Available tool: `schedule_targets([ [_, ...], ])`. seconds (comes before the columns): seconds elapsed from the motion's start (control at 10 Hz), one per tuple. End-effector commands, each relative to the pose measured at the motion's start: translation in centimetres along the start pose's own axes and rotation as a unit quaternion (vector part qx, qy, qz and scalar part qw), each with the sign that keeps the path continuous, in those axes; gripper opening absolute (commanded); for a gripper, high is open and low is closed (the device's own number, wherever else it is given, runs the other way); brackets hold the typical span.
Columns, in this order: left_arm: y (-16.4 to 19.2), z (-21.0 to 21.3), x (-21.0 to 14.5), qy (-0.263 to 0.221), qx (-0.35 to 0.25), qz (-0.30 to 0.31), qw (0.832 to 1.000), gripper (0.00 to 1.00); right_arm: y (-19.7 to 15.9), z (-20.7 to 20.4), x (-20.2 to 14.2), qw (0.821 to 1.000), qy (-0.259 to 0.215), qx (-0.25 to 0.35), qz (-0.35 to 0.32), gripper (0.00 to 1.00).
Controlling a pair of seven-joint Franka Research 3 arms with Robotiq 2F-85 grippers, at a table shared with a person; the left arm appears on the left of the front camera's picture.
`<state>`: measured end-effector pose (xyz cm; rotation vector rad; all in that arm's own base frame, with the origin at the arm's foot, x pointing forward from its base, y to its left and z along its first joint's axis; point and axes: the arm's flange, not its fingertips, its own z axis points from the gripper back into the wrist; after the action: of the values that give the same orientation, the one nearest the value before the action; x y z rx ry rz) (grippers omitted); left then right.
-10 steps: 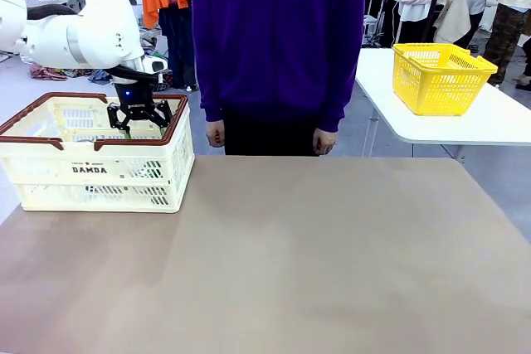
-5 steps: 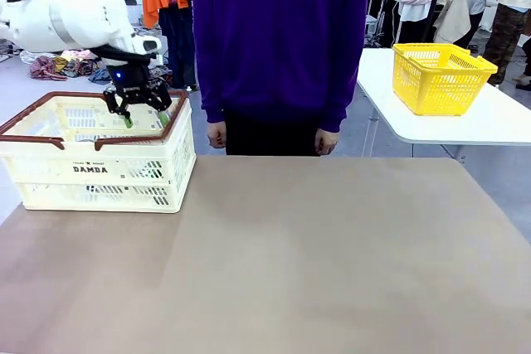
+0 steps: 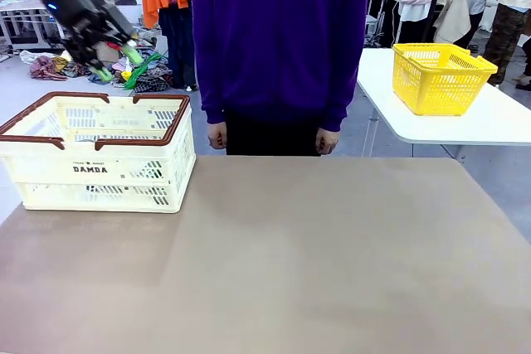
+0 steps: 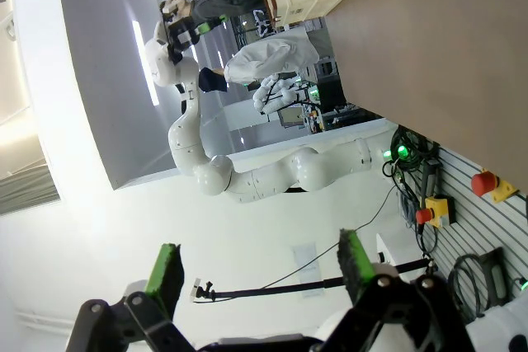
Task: Place the drinks into the Shopping basket.
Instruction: Pick up one drink and place it into the Shopping basket.
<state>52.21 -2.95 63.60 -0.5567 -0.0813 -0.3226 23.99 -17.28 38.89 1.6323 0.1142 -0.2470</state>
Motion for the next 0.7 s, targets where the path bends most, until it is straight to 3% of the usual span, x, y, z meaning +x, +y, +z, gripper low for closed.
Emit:
schedule_targets([
  [0.0,3.9,4.7,-1.0,0.009,-0.095,-0.003,0.995,1.00,0.6,0.1,-0.3,1.000,0.002,0.003,-0.010,1.00],
  [0.1,6.5,7.4,-1.9,0.009,-0.159,0.004,0.987,1.00,0.6,0.1,-0.3,1.000,0.002,0.003,-0.010,1.00],
  [0.3,14.3,9.6,-5.0,-0.085,-0.260,0.065,0.960,1.00,0.6,0.1,-0.3,1.000,0.002,0.003,-0.010,1.00],
  [0.6,22.9,5.5,-10.6,-0.137,-0.352,0.084,0.922,1.00,0.6,0.1,-0.3,1.000,0.002,0.003,-0.010,1.00],
])
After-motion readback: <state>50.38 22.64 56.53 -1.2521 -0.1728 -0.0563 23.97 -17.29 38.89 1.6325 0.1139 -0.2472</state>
